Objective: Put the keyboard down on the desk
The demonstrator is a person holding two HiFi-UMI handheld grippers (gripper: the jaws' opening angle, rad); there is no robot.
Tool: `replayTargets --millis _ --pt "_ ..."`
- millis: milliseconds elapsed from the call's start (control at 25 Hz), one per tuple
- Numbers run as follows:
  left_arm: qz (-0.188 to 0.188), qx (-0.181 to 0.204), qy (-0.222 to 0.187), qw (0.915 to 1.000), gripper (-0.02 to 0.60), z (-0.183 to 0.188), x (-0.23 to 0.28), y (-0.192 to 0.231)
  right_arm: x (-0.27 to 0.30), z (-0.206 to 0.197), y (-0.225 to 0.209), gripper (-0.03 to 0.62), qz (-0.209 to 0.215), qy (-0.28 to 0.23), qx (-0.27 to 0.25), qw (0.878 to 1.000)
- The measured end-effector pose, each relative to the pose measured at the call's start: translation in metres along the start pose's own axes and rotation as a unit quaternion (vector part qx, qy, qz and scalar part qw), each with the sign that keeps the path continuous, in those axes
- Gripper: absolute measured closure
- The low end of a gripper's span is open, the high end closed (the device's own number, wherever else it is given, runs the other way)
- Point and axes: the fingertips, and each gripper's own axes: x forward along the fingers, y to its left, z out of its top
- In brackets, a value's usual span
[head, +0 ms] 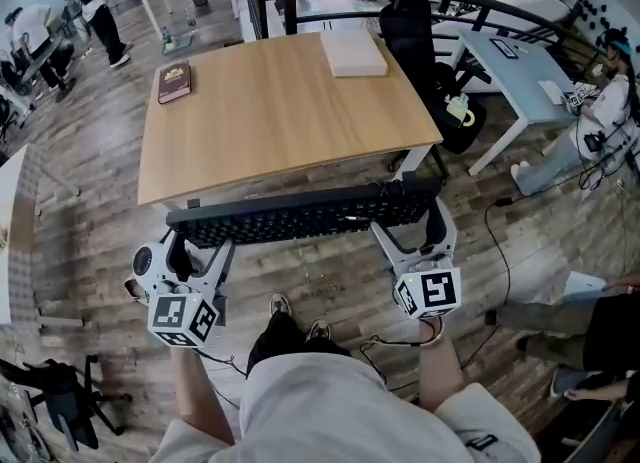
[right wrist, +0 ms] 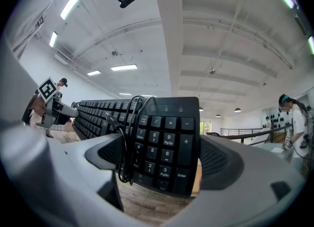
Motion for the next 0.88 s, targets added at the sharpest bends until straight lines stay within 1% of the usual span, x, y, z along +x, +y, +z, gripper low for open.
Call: replayTargets --millis 160,360,640,880 --pt "0.002 -0.002 0.002 1.0000 0.160 0.000 0.022 0.011 0.023 -0.007 -0.006 0.114 0.001 0.003 0.002 1.000" --pt "-0.002 -0.002 0.007 1.0000 0.160 0.000 0.065 0.021 0.058 -0.018 -0.024 0.114 -0.003 0.008 0.002 1.000" --pt "-0.022 -0.008 0.010 0.9997 0.160 0.011 0.135 0.049 0.119 -0.025 -0.044 0.114 -0.021 0.015 0.001 1.000" --pt "-0.055 -0.013 0.025 0.9981 0.160 0.018 0.213 0.082 0.179 -0.036 -0.062 0.114 -0.049 0.035 -0.001 0.998"
